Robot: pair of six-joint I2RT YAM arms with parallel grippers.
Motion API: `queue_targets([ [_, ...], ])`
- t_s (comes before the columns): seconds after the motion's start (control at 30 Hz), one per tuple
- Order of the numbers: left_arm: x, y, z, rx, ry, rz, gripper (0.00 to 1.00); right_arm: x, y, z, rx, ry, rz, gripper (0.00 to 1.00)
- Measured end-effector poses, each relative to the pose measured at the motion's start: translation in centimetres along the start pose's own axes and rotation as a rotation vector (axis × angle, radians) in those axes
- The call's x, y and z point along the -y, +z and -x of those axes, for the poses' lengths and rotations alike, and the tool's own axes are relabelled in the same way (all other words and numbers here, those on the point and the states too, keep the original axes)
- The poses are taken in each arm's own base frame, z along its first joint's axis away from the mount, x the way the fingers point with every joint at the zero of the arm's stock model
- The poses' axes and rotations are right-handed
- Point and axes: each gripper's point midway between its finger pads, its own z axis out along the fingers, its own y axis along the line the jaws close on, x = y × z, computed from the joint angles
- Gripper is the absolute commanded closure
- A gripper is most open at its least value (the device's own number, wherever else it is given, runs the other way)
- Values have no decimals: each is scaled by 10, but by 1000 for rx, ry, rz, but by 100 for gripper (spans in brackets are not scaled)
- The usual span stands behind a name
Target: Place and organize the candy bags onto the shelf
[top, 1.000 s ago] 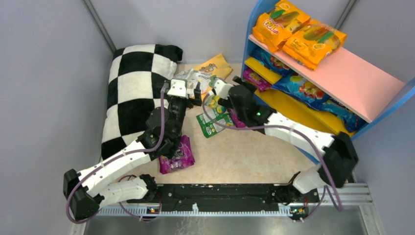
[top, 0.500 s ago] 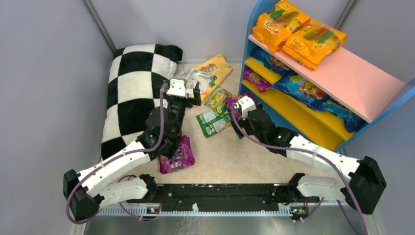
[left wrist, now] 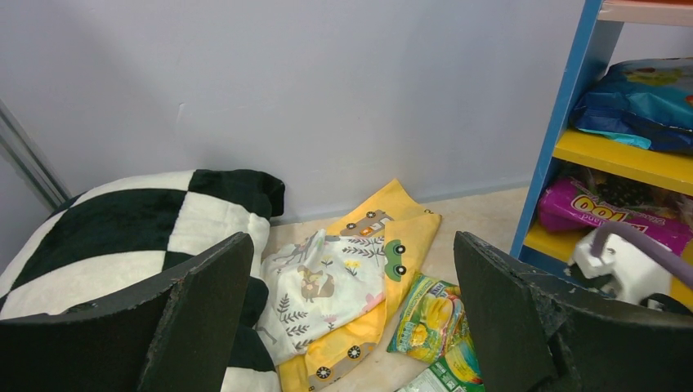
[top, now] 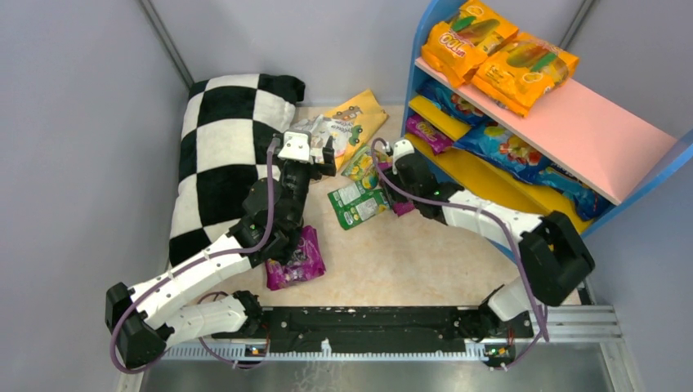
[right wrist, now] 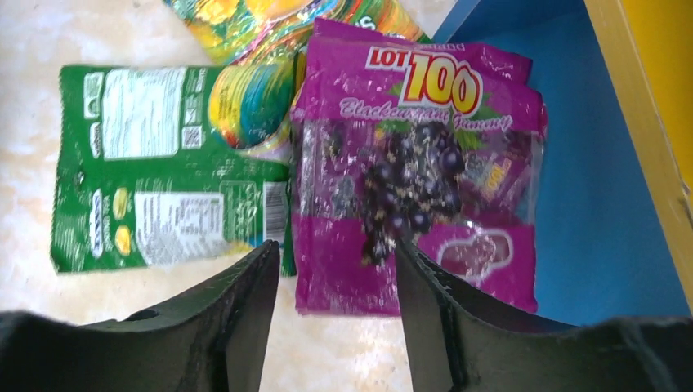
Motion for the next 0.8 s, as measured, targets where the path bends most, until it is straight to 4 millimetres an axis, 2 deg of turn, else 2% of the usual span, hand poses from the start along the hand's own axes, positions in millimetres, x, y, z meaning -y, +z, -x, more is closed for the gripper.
queue_targets([
  [0.1,0,0,0,0,0,0,1,1,19,2,-18,4,-14,46],
  [0.23,0,0,0,0,0,0,1,-2,37,-15,-75,-9,-17,54],
  [0.3,0,0,0,0,0,1,1,-2,44,-25,-107,-18,-25,57],
  [0.4,-1,0,0,0,0,2,1,-1,45,-29,-121,-29,-44,59],
  [0.53,0,0,0,0,-3,1,1,1,35,-43,-136,-76,-98,60],
  [0.67,-1,1,-1,-2,-10,4,1,13,2,-74,-176,-133,-148,57],
  [0.8,-1,1,0,-6,-20,5,1,37,-33,-95,-225,-141,-218,53],
])
